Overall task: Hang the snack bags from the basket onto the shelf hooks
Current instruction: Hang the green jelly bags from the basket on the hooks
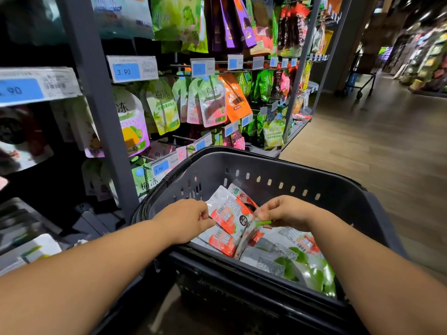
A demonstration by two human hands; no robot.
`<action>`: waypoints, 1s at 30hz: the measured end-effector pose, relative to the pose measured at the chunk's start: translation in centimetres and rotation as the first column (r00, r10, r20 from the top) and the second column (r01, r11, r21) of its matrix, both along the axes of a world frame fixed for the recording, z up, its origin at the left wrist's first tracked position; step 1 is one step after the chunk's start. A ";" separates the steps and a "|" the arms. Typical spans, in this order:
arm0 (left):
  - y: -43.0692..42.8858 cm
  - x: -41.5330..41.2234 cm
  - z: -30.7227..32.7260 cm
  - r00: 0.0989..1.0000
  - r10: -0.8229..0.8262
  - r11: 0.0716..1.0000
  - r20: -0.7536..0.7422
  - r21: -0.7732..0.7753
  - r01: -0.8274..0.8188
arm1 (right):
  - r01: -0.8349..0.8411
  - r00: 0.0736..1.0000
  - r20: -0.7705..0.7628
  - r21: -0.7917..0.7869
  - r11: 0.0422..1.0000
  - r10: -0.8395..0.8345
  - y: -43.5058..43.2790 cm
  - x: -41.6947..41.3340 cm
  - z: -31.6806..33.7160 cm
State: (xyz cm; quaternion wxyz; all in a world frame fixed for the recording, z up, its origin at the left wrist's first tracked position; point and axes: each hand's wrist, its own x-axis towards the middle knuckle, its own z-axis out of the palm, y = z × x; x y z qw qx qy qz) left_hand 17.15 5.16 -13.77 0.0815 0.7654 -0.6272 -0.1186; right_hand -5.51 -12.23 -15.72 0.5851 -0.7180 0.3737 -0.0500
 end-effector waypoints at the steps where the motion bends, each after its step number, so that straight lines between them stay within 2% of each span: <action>1: 0.0 0.0 0.0 1.000 0.000 1.000 -0.001 -0.002 0.000 | -0.017 1.000 0.007 0.007 1.000 0.017 0.1 0.0 0.1; 7: 0.0 0.0 0.0 1.000 0.000 1.000 -0.012 0.000 0.000 | -0.024 0.998 0.051 0.066 0.998 0.021 0.6 0.4 0.6; 10: 0.0 0.0 0.0 1.000 -0.001 1.000 -0.011 -0.002 0.001 | -0.036 0.998 0.058 0.042 0.998 0.033 0.8 0.7 0.8; 13: 0.0 0.1 0.0 1.000 -0.002 1.000 -0.015 -0.003 0.002 | 0.055 0.998 0.018 -0.160 0.986 -0.053 1.1 1.1 0.7; 17: 0.0 0.1 0.0 1.000 0.002 1.000 -0.023 -0.003 -0.002 | 0.130 0.982 -0.064 -0.447 0.885 -0.176 0.9 1.4 0.5; 19: -0.1 0.1 -0.1 1.000 0.003 1.000 -0.024 -0.003 -0.003 | 0.111 0.977 -0.092 -0.552 0.826 -0.193 0.7 1.4 0.7; 21: -0.1 0.1 0.0 1.000 0.003 1.000 -0.021 -0.006 -0.003 | 0.142 0.976 -0.051 -0.595 0.791 -0.213 0.5 1.2 0.8; 23: -0.2 0.1 -0.1 1.000 0.006 1.000 -0.024 -0.005 -0.006 | 0.238 0.967 0.044 -0.506 0.829 -0.251 0.2 1.0 0.5; 25: -0.2 0.1 -0.2 0.999 0.012 1.000 -0.039 -0.004 -0.013 | 0.320 0.947 0.155 -0.353 0.879 -0.283 0.0 1.1 0.5; 30: -0.2 0.2 0.0 0.995 0.032 0.999 -0.094 0.005 -0.031 | 0.334 0.895 0.362 -0.155 0.930 -0.261 1.1 2.6 1.6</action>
